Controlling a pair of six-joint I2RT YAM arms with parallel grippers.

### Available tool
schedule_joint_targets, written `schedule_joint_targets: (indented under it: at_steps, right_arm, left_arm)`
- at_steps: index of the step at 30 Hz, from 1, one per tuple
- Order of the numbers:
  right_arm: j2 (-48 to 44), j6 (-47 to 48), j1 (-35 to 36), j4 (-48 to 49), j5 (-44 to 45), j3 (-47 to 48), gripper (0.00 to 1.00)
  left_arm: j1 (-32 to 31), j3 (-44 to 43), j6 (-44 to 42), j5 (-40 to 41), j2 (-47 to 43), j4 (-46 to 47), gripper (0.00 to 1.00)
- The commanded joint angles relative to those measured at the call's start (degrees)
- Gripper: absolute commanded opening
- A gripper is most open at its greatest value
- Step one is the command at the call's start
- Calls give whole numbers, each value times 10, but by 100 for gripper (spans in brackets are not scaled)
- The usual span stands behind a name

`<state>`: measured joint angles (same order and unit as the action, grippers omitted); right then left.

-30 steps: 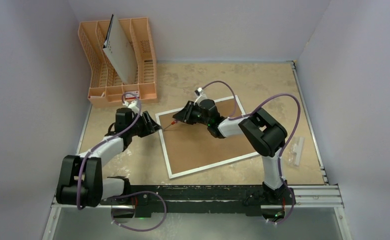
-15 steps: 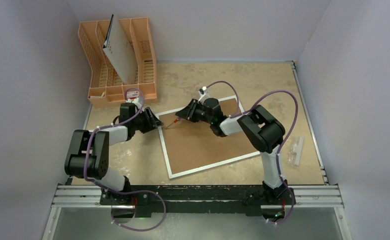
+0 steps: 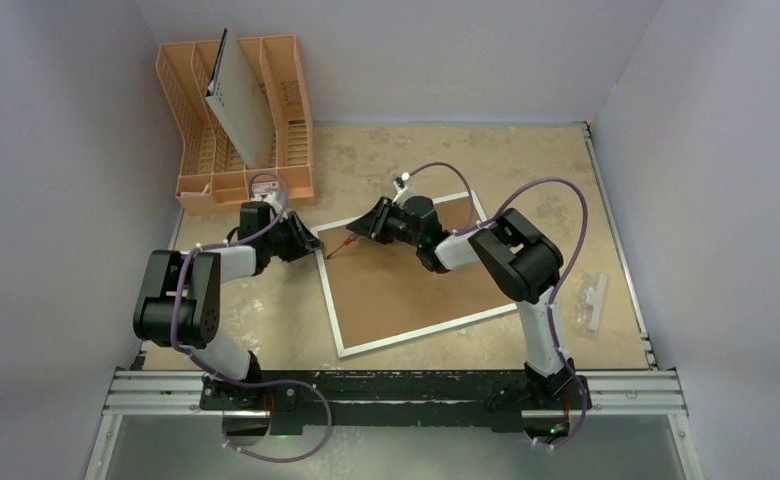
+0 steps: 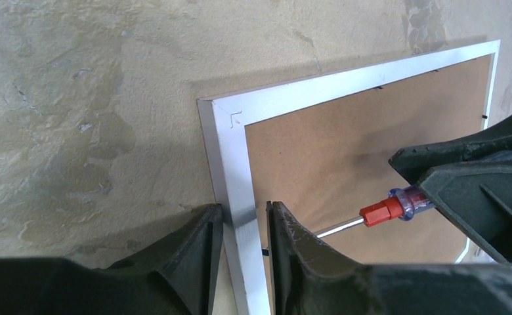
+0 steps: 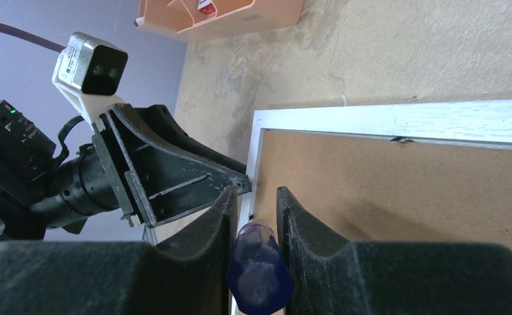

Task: Take the photo out of the frame
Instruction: Release the photo frame item from the photo frame.

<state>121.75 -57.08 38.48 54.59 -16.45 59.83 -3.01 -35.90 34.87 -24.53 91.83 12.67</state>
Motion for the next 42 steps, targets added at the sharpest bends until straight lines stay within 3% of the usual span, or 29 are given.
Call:
schedule_joint_targets:
  at_steps: [1, 6, 15, 24, 42]
  right_arm:
    - [12, 8, 10, 0, -6, 7, 0]
    - [16, -2, 10, 29, 3, 2, 0]
    - [23, 2, 11, 23, 9, 13, 0]
    - [-24, 33, 0, -22, 28, -5, 0]
    - [-2, 21, -11, 25, 36, 7, 0]
  left_arm:
    - [0, -13, -28, 15, 19, -21, 31]
    - [0, -20, -42, 8, 37, -33, 20]
    - [0, -28, -56, 8, 43, -46, 11]
    - [0, -33, -62, 14, 39, -56, 9]
    - [0, -42, -61, 8, 45, -57, 8]
